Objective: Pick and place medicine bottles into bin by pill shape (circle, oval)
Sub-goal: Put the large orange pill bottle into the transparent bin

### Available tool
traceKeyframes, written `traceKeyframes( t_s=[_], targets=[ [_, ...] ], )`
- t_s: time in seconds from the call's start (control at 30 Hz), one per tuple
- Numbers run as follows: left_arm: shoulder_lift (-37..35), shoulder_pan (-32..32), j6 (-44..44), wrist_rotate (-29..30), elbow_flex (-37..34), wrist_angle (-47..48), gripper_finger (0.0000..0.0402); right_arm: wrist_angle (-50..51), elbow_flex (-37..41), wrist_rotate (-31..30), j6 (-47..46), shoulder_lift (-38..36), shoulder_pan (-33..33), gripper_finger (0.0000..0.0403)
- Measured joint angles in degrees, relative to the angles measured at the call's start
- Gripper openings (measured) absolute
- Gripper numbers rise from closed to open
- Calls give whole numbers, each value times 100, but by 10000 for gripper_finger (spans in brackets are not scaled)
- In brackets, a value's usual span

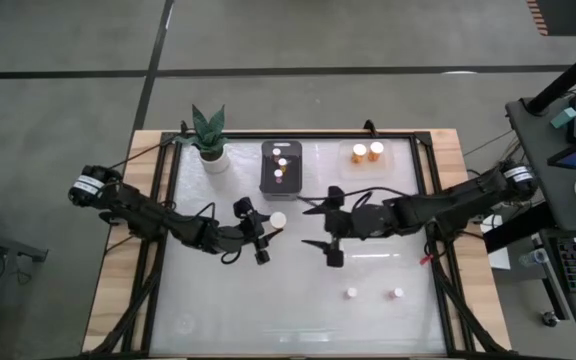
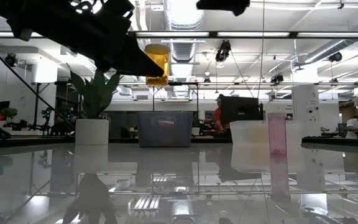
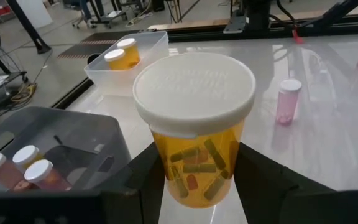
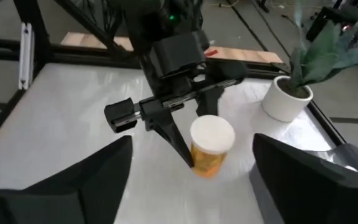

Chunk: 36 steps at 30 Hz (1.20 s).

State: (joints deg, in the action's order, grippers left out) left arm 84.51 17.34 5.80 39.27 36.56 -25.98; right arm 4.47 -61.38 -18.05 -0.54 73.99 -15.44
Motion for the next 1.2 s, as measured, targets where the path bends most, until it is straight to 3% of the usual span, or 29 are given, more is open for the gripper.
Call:
traceKeyframes(
  t_s=[0.17, 0.53, 1.2],
  targets=[
    [0, 0, -26, -2, 0, 0, 146, 217, -668, 1, 304, 764, 85, 353],
    [0, 24, -26, -6, 24, -24, 146, 1411, -1935, -1, 115, 1971, 573, 330],
    [0, 162, -23, -5, 175, -49, 146, 1473, -2000, 179, 55, 2077, 630, 325]
  ],
)
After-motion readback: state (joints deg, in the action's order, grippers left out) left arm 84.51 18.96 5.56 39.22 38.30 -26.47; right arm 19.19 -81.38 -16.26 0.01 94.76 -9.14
